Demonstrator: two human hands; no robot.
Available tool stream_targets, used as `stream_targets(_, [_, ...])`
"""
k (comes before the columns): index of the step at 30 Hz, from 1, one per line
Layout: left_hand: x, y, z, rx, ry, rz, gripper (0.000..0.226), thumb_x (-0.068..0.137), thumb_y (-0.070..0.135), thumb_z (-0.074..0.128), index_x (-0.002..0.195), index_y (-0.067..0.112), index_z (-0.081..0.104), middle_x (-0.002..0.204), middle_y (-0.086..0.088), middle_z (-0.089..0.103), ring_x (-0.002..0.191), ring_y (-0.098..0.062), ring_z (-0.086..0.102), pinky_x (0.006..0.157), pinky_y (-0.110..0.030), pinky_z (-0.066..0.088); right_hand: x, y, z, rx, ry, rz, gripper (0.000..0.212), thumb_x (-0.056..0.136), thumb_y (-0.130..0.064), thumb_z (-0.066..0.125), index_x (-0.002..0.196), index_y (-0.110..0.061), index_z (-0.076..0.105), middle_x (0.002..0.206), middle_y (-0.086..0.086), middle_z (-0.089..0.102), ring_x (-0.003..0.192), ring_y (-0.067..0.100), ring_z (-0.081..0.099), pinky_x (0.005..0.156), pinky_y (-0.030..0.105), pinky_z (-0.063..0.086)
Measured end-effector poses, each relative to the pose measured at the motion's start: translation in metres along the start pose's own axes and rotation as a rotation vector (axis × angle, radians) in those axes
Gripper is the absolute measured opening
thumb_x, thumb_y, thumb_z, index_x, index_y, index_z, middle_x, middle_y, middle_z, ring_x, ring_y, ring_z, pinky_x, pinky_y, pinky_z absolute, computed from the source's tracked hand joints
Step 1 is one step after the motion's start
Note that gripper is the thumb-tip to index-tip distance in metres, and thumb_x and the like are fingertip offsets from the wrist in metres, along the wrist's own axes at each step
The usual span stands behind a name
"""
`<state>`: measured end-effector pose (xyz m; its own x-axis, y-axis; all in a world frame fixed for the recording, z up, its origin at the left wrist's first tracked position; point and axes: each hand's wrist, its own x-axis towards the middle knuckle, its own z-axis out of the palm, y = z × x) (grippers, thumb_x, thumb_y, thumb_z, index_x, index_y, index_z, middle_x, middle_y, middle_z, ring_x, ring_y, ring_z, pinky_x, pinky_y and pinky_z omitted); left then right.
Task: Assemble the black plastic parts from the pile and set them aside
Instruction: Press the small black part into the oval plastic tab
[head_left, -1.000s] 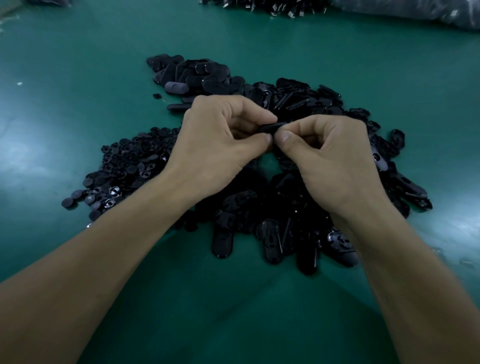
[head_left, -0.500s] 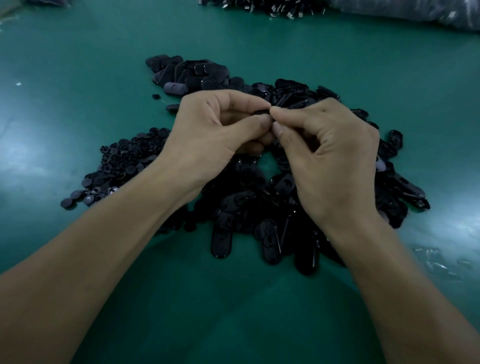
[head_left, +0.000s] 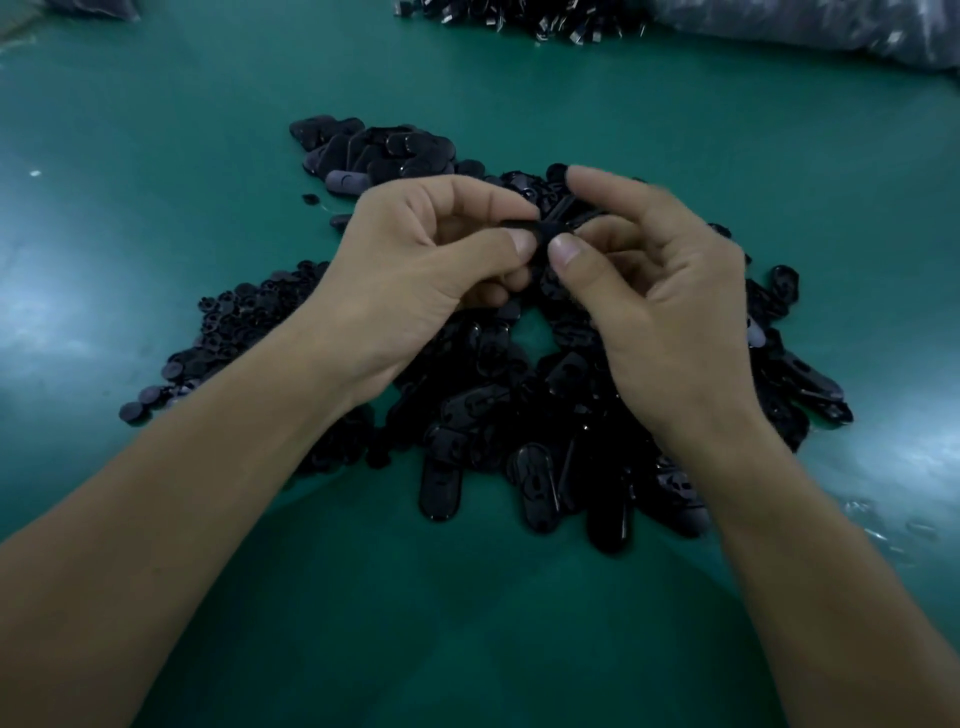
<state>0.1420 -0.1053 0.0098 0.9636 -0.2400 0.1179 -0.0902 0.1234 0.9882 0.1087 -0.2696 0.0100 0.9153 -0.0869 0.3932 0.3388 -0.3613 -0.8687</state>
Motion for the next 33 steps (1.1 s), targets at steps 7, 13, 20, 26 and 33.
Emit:
stream_targets(7, [-0.001, 0.001, -0.002, 0.083, -0.079, 0.021, 0.014, 0.087, 0.004, 0.071, 0.093, 0.016, 0.073, 0.075, -0.001, 0.073, 0.069, -0.011, 0.068, 0.067, -0.021, 0.056, 0.005, 0.000, -0.009, 0.144, -0.080, 0.064, 0.015, 0.086, -0.010, 0.076, 0.086, -0.024, 0.073, 0.068, -0.013, 0.073, 0.062, 0.000, 0.066, 0.058, 0.010, 0.048])
stream_targets(13, [-0.003, 0.000, 0.000, 0.123, -0.072, 0.035, 0.018, 0.078, 0.014, 0.074, 0.097, 0.014, 0.074, 0.077, -0.002, 0.075, 0.071, -0.012, 0.071, 0.072, -0.025, 0.060, 0.006, 0.003, -0.012, 0.119, -0.101, 0.058, 0.014, 0.084, -0.009, 0.078, 0.084, -0.022, 0.072, 0.068, -0.015, 0.072, 0.061, -0.001, 0.066, 0.058, 0.010, 0.048])
stream_targets(20, [-0.004, -0.001, 0.001, 0.150, -0.068, 0.029, 0.015, 0.085, 0.004, 0.073, 0.097, 0.013, 0.073, 0.077, -0.002, 0.077, 0.071, -0.012, 0.073, 0.068, -0.022, 0.059, 0.005, 0.003, -0.013, 0.094, -0.114, 0.061, 0.017, 0.084, -0.007, 0.079, 0.082, -0.022, 0.071, 0.066, -0.016, 0.071, 0.058, -0.003, 0.063, 0.058, 0.010, 0.047])
stream_targets(26, [-0.004, -0.002, 0.001, 0.195, -0.056, 0.053, 0.014, 0.087, 0.003, 0.074, 0.096, 0.014, 0.073, 0.077, -0.002, 0.077, 0.070, -0.012, 0.074, 0.068, -0.023, 0.059, 0.006, 0.003, -0.010, 0.030, -0.095, 0.081, 0.017, 0.084, -0.010, 0.079, 0.080, -0.024, 0.071, 0.067, -0.012, 0.071, 0.060, 0.000, 0.064, 0.058, 0.014, 0.049])
stream_targets(33, [-0.003, -0.003, 0.000, 0.243, -0.034, 0.052, 0.013, 0.085, 0.004, 0.076, 0.092, 0.014, 0.074, 0.078, -0.008, 0.077, 0.070, -0.016, 0.074, 0.067, -0.025, 0.060, 0.004, 0.006, -0.009, -0.021, -0.083, 0.077, 0.017, 0.083, -0.015, 0.079, 0.081, -0.030, 0.072, 0.070, -0.013, 0.073, 0.062, 0.002, 0.066, 0.059, 0.017, 0.051])
